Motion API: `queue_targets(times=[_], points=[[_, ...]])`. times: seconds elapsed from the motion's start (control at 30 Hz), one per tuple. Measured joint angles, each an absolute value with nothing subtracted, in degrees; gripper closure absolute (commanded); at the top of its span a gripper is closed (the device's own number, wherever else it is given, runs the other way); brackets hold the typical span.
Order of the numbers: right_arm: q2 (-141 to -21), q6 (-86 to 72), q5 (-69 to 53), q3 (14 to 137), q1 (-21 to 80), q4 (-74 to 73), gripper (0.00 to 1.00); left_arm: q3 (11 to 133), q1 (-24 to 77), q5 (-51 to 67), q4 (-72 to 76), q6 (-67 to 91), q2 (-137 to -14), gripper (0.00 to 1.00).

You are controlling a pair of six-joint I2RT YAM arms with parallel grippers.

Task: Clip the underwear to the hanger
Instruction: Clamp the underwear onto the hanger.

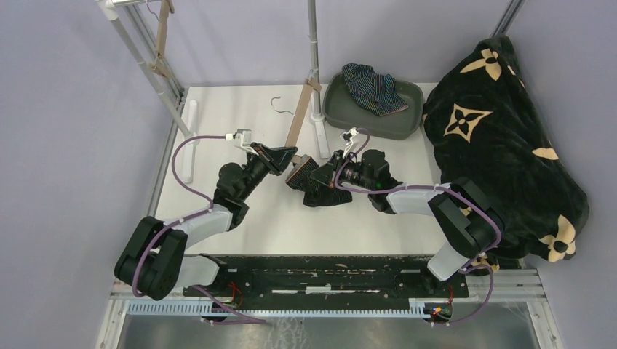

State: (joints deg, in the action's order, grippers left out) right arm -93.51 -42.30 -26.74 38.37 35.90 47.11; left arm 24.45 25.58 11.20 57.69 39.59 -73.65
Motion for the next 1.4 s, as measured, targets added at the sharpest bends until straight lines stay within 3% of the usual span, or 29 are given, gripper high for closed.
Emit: queue_targets(times=[1.4], points=[[-95.29,-42.37,-30.02,38.57,35.38,50.19,0.99,24.21,22.57,18.72,61.91,44.36,-77.60,0.97]])
